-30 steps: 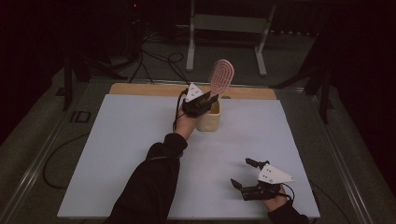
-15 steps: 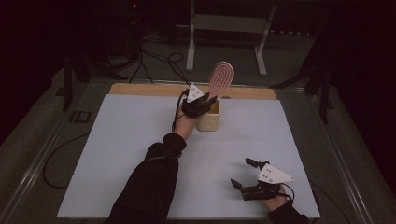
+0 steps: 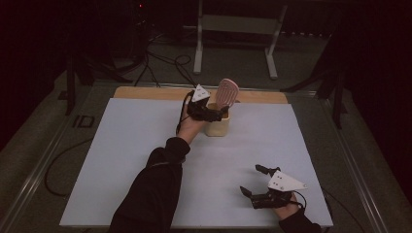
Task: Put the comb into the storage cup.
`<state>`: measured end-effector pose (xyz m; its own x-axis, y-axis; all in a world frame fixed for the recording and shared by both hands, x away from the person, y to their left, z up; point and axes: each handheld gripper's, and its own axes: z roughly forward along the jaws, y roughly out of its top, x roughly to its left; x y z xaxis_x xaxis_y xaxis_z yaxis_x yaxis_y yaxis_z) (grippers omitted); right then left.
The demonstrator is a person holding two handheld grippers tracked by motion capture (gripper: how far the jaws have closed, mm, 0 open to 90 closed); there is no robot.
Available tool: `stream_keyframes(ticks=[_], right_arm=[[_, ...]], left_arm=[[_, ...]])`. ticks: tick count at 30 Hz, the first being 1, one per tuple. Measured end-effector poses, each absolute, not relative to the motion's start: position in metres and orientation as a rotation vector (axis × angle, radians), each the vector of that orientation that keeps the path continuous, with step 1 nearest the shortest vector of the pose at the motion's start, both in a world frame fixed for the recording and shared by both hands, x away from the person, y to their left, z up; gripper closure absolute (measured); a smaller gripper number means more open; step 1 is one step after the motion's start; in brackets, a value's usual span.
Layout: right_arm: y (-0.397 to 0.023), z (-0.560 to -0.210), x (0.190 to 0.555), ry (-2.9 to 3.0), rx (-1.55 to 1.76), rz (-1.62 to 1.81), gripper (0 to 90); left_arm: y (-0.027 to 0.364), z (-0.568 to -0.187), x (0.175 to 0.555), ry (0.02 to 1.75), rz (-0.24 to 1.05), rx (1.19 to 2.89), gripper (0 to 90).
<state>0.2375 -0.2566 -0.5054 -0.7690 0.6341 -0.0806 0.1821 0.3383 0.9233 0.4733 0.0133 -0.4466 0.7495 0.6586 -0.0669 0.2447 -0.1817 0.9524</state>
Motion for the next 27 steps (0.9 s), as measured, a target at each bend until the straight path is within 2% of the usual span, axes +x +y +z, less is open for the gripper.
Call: stream_keyframes(ticks=[4,27], right_arm=[[-0.256,-0.505,0.237,2.176,0.718,1.420,9.5],[-0.257,-0.506,0.238,2.176,0.724,1.414,9.4]], left_arm=[[0.015,-0.444,0.473,0.728,0.438,1.763,0.3],[0.028,-0.426,0.463,0.690,0.390,1.849,0.0]])
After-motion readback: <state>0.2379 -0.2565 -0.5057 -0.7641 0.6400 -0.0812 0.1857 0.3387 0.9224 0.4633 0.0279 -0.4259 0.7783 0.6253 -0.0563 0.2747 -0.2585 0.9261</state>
